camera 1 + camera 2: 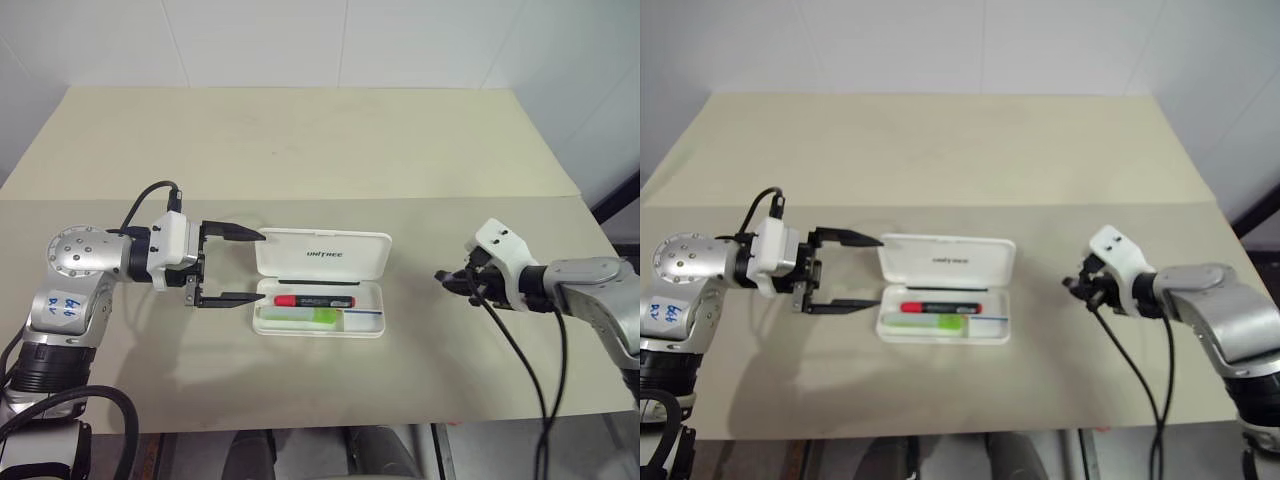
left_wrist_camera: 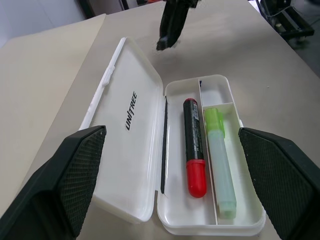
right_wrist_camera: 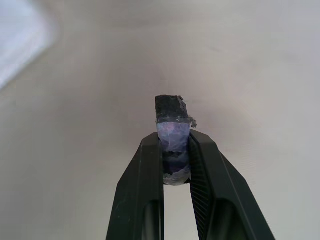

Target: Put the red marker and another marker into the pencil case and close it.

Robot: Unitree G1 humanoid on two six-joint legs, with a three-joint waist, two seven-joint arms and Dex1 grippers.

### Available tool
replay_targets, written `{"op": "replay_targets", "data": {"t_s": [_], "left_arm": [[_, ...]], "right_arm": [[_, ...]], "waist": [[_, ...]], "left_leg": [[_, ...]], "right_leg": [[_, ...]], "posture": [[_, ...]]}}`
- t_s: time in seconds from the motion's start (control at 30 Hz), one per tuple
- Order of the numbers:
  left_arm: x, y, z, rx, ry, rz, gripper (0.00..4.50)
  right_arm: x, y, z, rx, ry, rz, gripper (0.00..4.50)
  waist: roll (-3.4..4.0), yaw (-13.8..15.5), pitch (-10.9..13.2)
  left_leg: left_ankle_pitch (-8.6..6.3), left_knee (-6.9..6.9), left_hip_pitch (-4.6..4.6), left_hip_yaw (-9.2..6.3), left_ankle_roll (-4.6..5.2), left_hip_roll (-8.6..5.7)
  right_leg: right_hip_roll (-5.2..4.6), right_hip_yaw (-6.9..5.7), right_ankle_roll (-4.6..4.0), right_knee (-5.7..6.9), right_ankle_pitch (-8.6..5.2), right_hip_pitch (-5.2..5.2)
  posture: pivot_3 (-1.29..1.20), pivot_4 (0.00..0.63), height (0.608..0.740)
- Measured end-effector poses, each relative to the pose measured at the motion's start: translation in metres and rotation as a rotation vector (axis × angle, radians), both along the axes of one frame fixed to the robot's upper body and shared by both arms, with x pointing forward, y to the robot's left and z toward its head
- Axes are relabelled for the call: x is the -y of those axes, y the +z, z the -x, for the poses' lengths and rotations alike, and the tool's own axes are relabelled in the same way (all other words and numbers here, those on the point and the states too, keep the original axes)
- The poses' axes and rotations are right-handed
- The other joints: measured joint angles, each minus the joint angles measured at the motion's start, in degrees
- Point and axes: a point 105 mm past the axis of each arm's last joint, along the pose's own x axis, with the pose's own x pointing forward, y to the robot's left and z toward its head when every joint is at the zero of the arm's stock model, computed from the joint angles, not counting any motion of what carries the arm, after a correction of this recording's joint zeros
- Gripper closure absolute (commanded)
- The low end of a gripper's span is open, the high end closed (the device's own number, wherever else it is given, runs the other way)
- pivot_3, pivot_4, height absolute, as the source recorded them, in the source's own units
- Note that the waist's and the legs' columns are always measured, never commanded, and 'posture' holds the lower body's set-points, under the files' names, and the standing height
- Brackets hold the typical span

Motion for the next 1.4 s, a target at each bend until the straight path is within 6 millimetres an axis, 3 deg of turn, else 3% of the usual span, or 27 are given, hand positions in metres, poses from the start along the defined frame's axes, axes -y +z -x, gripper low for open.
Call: {"op": "replay_targets", "data": {"t_s": [0.13,0.3,0.47,0.87,1.03,1.4], "left_arm": [[0.0,0.0,0.0,0.0,0.0,0.001,0.0],[0.0,0.0,0.0,0.001,0.001,0.002,0.0],[0.0,0.0,0.0,-0.002,0.005,0.003,0.0],[0.001,0.001,0.003,0.001,0.016,0.001,0.0],[0.001,0.001,0.003,0.0,0.02,0.002,0.0],[0.0,0.002,0.002,0.0,0.029,0.003,0.0]], "right_arm": [[-0.03,0.002,0.019,0.008,0.273,-0.017,4.14],[-0.065,0.011,0.02,0.048,0.416,-0.088,4.14],[-0.086,-0.003,0.026,0.032,0.527,-0.075,4.14],[-0.107,-0.016,0.017,0.045,0.606,-0.017,4.14],[-0.105,-0.017,0.01,0.062,0.597,0.024,4.14],[-0.102,-0.019,0.006,0.054,0.605,0.037,0.48]], "waist": [[0.01,-0.14,0.01],[0.01,0.0,0.01],[0.01,0.17,0.01],[0.01,0.05,0.01],[0.01,0.09,0.01],[0.01,0.03,0.01]], "left_leg": [[0.0,0.1,0.02,0.02,0.0,0.0],[0.0,0.51,0.0,-0.01,0.0,0.01],[-0.01,0.59,-0.02,-0.01,0.0,0.0],[-0.01,0.6,0.0,0.0,0.01,0.01],[-0.01,0.58,-0.01,0.0,0.01,0.01],[-0.01,0.62,0.01,-0.01,0.01,0.01]], "right_leg": [[0.0,0.02,0.02,0.09,0.01,0.01],[-0.01,0.01,0.04,0.23,0.03,0.08],[-0.03,0.01,0.04,0.21,0.03,0.12],[-0.01,0.01,0.03,0.29,0.03,0.09],[-0.01,0.0,0.03,0.28,0.02,0.09],[-0.01,0.0,0.03,0.31,0.03,0.11]], "posture": [[0.0,0.15,0.74],[0.0,0.15,0.74],[0.0,0.15,0.74],[0.0,0.15,0.74],[0.0,0.15,0.74],[0.0,0.15,0.74]]}}
